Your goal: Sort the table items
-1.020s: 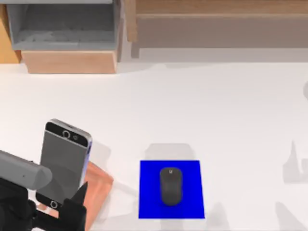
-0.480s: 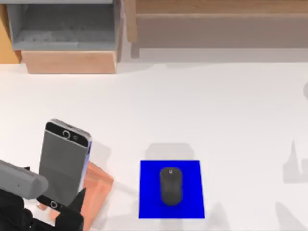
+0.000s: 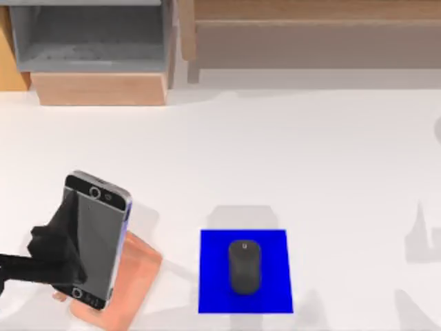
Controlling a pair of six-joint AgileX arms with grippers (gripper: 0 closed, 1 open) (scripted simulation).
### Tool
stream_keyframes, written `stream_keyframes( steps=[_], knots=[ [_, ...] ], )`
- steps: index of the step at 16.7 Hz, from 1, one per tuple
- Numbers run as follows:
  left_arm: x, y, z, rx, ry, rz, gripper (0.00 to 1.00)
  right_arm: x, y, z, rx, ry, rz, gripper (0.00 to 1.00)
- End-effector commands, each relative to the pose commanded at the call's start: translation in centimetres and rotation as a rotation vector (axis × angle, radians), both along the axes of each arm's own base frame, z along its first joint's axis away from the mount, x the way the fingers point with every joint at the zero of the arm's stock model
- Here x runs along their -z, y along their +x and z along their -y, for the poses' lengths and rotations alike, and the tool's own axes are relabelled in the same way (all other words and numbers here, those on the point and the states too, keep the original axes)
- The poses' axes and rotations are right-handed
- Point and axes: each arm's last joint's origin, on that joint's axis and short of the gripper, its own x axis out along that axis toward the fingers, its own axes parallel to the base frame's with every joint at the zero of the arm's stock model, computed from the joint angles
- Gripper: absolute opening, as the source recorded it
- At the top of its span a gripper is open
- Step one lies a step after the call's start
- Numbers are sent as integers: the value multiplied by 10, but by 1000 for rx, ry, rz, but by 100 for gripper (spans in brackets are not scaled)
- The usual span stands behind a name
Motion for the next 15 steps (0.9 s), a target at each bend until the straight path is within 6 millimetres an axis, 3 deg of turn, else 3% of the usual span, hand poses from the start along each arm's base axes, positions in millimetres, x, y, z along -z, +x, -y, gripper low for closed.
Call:
stream_keyframes(
  steps=[5, 15],
  knots=[
    [-1, 16, -25, -199, -15, 177, 100, 0, 0, 0, 0, 0, 0, 100],
    [47, 26, -53, -227, 130, 226, 100, 0, 0, 0, 0, 0, 0, 100]
  ],
)
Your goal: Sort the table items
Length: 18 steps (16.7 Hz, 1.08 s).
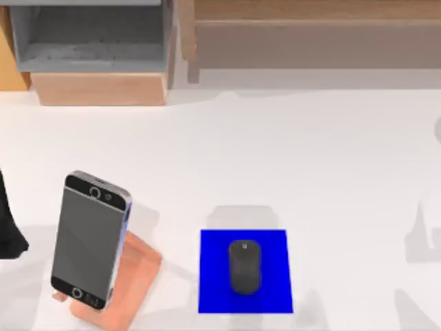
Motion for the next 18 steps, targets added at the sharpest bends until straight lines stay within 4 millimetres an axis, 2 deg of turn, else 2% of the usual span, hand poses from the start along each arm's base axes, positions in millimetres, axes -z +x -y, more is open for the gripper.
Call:
stream_keyframes(
  steps=[2, 11, 15, 18],
  knots=[
    [8, 0, -2, 0, 8, -10, 100, 0, 0, 0, 0, 0, 0, 100],
    [9, 0, -3, 0, 9, -11, 100, -3, 3, 2, 9, -1, -10, 100],
    [9, 0, -3, 0, 9, -11, 100, -13, 16, 9, 36, -3, -42, 100],
    [9, 0, -3, 0, 9, -11, 100, -21, 35, 19, 59, 1, -75, 100]
  ],
)
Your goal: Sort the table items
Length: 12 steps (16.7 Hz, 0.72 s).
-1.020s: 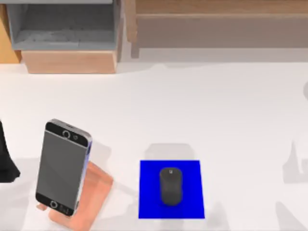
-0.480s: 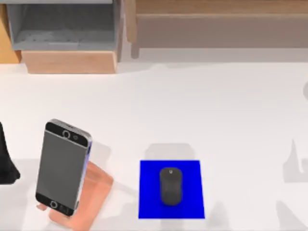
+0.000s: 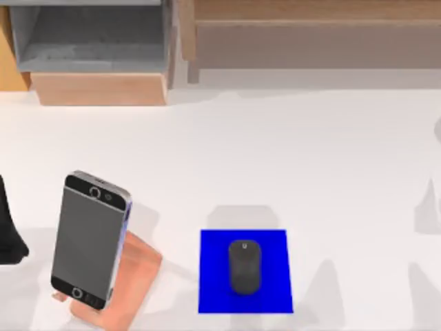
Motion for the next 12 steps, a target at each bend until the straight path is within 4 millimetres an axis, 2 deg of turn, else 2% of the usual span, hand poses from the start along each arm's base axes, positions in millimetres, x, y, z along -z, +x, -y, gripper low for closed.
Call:
stream_keyframes(
  steps=[3, 6, 9, 12],
  knots=[
    [0, 0, 0, 0, 0, 0, 100, -3, 27, 16, 22, 8, -33, 100],
    [0, 0, 0, 0, 0, 0, 100, 2, 58, 38, 40, 20, -56, 100],
    [0, 0, 0, 0, 0, 0, 100, 19, 89, 65, 49, 32, -67, 100],
    [0, 0, 0, 0, 0, 0, 100, 46, 115, 93, 52, 41, -64, 100]
  ],
)
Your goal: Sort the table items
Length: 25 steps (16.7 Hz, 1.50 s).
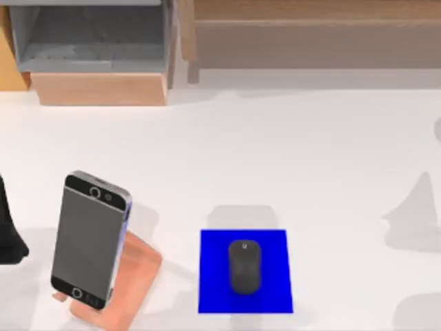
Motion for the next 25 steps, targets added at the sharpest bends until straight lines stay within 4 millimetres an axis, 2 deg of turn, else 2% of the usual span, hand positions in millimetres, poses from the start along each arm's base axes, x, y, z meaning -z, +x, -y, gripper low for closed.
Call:
stream_keyframes(
  steps=[4, 8, 11, 16, 22, 25],
  knots=[
    [0, 0, 0, 0, 0, 0, 100, 36, 25, 27, -20, -7, 38, 100],
    [0, 0, 0, 0, 0, 0, 100, 55, 45, 37, -72, -39, 111, 100],
    [0, 0, 0, 0, 0, 0, 100, 58, 51, 38, -94, -53, 139, 100],
    [0, 0, 0, 0, 0, 0, 100, 58, 51, 38, -91, -52, 137, 100],
    [0, 0, 0, 0, 0, 0, 100, 58, 80, 38, -94, -53, 139, 100],
    [0, 0, 0, 0, 0, 0, 100, 58, 81, 38, -94, -53, 139, 100]
  ],
)
